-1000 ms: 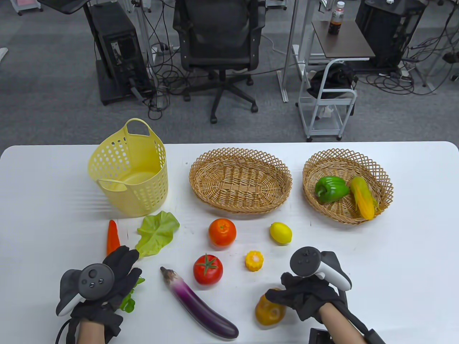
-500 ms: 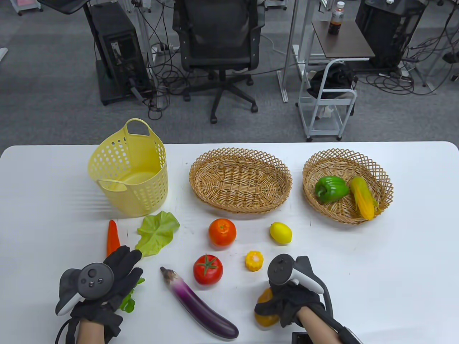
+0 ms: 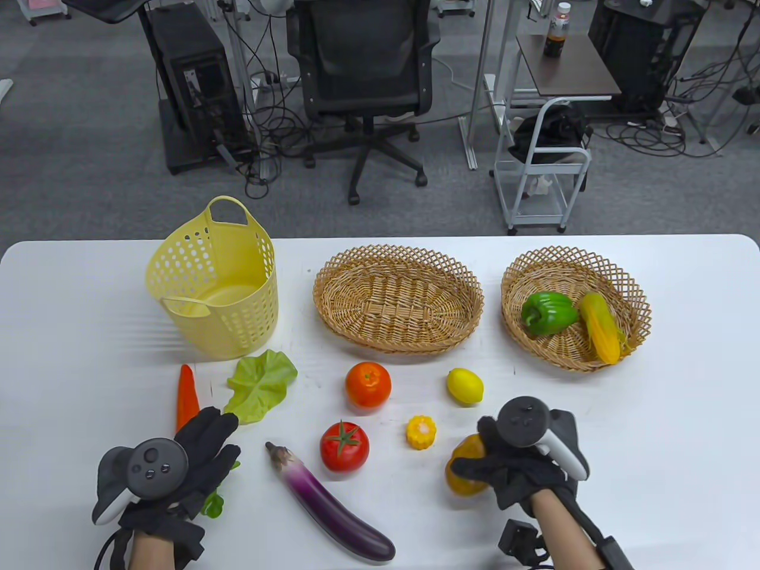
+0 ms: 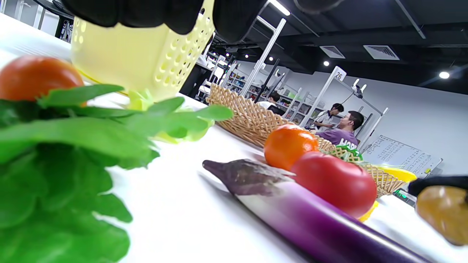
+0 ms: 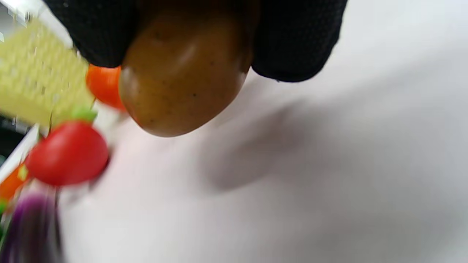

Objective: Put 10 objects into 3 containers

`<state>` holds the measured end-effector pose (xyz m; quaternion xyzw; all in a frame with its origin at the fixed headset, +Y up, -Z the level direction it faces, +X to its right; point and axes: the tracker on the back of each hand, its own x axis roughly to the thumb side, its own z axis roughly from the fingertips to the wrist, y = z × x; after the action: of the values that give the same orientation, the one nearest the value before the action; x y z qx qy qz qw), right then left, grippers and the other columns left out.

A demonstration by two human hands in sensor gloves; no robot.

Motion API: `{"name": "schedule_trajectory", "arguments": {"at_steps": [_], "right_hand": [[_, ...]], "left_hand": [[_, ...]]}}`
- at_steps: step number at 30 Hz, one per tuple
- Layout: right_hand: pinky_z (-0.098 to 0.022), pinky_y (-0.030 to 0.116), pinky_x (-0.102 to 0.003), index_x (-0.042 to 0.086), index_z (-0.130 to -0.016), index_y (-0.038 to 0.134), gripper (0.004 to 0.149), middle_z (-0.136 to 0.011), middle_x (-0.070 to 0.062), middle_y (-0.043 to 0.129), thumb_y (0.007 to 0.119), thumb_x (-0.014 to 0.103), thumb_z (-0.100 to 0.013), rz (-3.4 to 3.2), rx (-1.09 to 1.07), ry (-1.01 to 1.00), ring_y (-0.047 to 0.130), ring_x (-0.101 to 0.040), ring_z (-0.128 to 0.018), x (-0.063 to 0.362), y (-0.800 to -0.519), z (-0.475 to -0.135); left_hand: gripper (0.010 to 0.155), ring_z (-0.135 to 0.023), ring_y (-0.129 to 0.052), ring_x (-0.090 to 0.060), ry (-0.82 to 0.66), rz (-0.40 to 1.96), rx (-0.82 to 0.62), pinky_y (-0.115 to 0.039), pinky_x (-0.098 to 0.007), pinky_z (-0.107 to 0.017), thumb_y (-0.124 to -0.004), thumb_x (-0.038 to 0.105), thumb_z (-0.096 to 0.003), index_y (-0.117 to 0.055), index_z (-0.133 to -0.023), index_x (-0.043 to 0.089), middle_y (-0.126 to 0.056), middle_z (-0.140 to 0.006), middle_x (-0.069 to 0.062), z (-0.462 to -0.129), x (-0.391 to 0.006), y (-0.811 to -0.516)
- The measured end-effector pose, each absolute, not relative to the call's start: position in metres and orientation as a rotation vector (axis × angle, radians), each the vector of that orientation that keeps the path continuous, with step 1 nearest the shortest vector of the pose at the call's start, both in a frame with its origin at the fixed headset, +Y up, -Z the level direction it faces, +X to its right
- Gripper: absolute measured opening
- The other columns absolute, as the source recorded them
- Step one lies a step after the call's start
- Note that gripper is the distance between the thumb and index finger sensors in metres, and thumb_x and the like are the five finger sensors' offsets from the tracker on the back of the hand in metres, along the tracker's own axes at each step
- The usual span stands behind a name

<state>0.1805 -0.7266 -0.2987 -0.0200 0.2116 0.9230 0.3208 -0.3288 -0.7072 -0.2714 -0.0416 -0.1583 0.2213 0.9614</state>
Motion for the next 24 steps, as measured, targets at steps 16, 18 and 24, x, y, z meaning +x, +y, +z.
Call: {"name": "schedule_trajectory", "arguments": {"at_steps": [16,18,24], "right_hand": [[-0.046,0.082,-0.031,0.006,-0.111,0.016,0.095,-0.111,-0.027,0.042,0.072,0.056,-0.053,2.36,-0.815,-0.027,0.088,-0.035,-0.065,0.298,-0.681,-0.389],[-0.047,0.081,-0.031,0.006,-0.111,0.014,0.095,-0.112,-0.027,0.039,0.072,0.055,-0.054,2.328,-0.84,-0.013,0.087,-0.035,-0.067,0.3,-0.686,-0.398],[-0.05,0.08,-0.033,0.006,-0.111,0.009,0.092,-0.113,-0.029,0.028,0.068,0.053,-0.058,2.292,-0.907,0.058,0.084,-0.036,-0.072,0.301,-0.699,-0.416]], "left_hand": [[0.064,-0.104,-0.051,-0.058,-0.323,0.347,-0.025,-0.057,-0.066,-0.068,-0.053,0.051,-0.0634,-0.054,-0.114,0.012,-0.048,-0.118,-0.03,-0.262,-0.317,-0.696],[0.064,-0.104,-0.051,-0.058,-0.317,0.342,-0.029,-0.057,-0.066,-0.068,-0.053,0.051,-0.0634,-0.054,-0.114,0.011,-0.048,-0.117,-0.03,-0.262,-0.317,-0.696],[0.064,-0.104,-0.051,-0.058,-0.288,0.334,-0.042,-0.057,-0.067,-0.068,-0.054,0.051,-0.0634,-0.055,-0.114,0.011,-0.048,-0.117,-0.03,-0.265,-0.322,-0.7]]}}
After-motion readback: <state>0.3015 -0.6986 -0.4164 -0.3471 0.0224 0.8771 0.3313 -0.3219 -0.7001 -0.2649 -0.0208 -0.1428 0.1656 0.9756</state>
